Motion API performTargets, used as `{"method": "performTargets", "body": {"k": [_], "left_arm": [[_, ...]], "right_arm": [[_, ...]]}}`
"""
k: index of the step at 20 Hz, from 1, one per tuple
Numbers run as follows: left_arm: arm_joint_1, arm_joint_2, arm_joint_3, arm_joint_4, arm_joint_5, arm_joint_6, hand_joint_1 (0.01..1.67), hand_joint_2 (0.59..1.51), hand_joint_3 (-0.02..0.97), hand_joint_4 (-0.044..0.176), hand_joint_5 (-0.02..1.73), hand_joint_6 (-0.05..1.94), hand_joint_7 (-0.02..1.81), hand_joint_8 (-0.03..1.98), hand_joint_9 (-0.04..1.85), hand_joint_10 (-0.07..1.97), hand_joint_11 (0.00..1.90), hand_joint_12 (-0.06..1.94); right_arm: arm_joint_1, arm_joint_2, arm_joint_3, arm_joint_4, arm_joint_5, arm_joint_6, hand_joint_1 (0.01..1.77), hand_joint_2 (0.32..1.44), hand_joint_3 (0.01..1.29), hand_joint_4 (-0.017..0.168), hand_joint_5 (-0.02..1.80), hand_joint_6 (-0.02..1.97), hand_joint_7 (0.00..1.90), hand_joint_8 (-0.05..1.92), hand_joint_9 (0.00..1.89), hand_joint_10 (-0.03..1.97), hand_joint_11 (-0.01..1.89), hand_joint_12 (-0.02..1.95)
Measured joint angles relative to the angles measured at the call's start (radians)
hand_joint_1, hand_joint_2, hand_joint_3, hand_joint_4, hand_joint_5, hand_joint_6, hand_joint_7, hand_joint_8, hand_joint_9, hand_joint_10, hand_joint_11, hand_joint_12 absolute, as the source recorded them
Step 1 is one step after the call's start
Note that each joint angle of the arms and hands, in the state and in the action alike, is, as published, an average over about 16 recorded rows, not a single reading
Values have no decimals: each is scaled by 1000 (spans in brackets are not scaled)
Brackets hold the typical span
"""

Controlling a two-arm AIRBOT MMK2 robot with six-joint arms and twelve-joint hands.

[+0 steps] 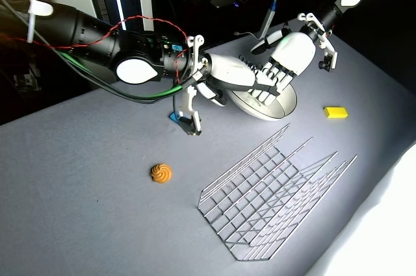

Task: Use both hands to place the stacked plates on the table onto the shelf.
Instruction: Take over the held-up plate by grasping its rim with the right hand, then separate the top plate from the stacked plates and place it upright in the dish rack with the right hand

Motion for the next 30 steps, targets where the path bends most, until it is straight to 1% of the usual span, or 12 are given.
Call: {"method": "performTargets", "body": {"k": [3,6,11,13,18,20,22,27,30], "left_arm": [[2,0,-1,-2,1,0,16,1102,11,-3,43,-15,3,-6,21,9,15,-2],[5,0,-3,-3,1,0,15,1104,12,-4,39,-15,2,-6,21,9,15,-3],[2,4,-9,-1,4,0,15,1114,12,-7,32,-13,3,-6,20,10,15,-3],[-2,6,-13,2,4,-2,15,1120,12,-6,31,-9,6,-5,21,10,15,-3],[-27,23,-22,8,-3,-17,15,1133,12,-4,36,2,14,-3,22,10,16,-2],[-40,34,-27,10,-6,-25,15,1138,12,-3,42,6,20,-3,23,9,17,-2],[-55,48,-31,13,-11,-32,15,1143,12,-1,48,10,26,-2,24,9,18,-2],[-95,89,-36,18,-27,-58,15,1147,12,3,62,19,37,0,25,9,20,-1],[-115,114,-33,22,-36,-76,15,1148,12,4,70,19,42,0,26,9,20,-2]], "right_arm": [[-7,-23,16,-2,17,-1,1065,1102,16,3,293,79,300,31,284,56,65,816],[-14,-37,27,-5,35,-2,1060,1091,16,1,424,189,458,122,453,131,150,1092],[-23,-49,38,-11,64,-3,1062,1053,17,0,657,377,712,406,731,465,330,1427],[-25,-51,41,-13,76,-3,1077,1035,17,-1,741,448,798,531,823,605,403,1509],[-25,-53,44,-17,98,-4,1113,980,17,-2,857,614,906,879,939,947,558,1567],[-23,-53,44,-16,101,-4,1118,964,17,-2,882,630,919,990,945,1070,584,1572],[-20,-53,44,-15,102,-4,1123,957,17,0,900,622,928,1054,944,1160,592,1574],[-5,-47,42,-12,97,-3,1138,956,15,4,922,608,939,1117,927,1198,600,1581],[10,-33,34,-10,90,-4,1148,956,15,6,938,595,954,1108,932,1188,610,1565]]}}
